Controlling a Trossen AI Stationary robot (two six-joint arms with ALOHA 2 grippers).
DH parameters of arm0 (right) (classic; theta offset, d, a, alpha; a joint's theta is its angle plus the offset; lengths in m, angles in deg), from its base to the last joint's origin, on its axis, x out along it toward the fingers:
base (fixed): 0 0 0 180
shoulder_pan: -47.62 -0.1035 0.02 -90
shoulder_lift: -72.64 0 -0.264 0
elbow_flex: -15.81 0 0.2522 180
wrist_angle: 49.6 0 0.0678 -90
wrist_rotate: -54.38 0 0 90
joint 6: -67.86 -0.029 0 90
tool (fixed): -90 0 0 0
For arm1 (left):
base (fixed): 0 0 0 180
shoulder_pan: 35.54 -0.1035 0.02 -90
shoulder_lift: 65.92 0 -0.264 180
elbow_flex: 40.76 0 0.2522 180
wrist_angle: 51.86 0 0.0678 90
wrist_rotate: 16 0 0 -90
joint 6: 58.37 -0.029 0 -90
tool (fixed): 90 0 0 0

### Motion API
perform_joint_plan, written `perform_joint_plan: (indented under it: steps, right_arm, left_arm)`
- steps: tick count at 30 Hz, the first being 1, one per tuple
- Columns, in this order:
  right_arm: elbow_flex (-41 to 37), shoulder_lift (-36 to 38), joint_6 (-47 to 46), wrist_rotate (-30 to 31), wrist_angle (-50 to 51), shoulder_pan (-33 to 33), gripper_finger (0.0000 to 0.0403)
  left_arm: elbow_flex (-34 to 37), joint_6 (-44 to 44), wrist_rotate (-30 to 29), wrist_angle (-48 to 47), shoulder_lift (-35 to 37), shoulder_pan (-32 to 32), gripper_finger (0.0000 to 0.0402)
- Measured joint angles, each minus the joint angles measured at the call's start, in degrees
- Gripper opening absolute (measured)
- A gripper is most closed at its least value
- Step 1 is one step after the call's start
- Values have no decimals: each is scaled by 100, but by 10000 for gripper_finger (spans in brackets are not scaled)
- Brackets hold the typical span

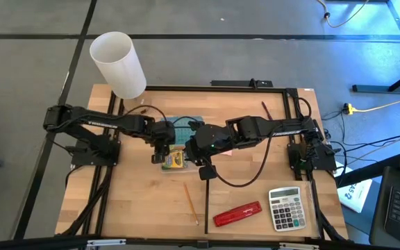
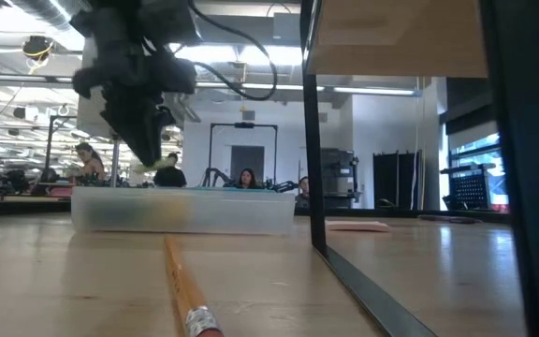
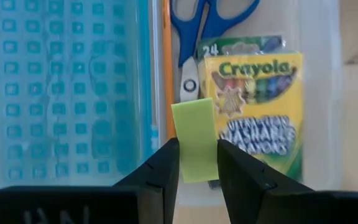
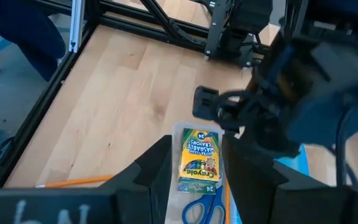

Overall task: Pack school essentials
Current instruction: Put the yellow eraser into the blue supply box

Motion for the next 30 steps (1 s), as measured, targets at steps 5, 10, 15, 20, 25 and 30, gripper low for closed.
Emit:
perform_joint_plan:
  steps: [5,10,15,20,25,30]
  right_arm:
    - [0,0,0,6,-26,2,142]
    - [0,0,0,8,-24,2,142]
    - [0,0,0,8,-28,0,142]
    - [0,0,-20,10,-61,2,142]
    - [0,0,-20,10,-74,2,142]
    - [0,0,-21,11,-74,2,142]
  left_arm:
    - [0,-268,-7,158,-269,-32,96]
    - [0,-321,-4,154,-453,-33,96]
    - [7,-428,-7,171,-534,-33,96]
    - [7,-462,-9,183,-527,-31,96]
    - [6,-464,-12,186,-527,-31,96]
    - [6,-464,-11,186,-527,-31,96]
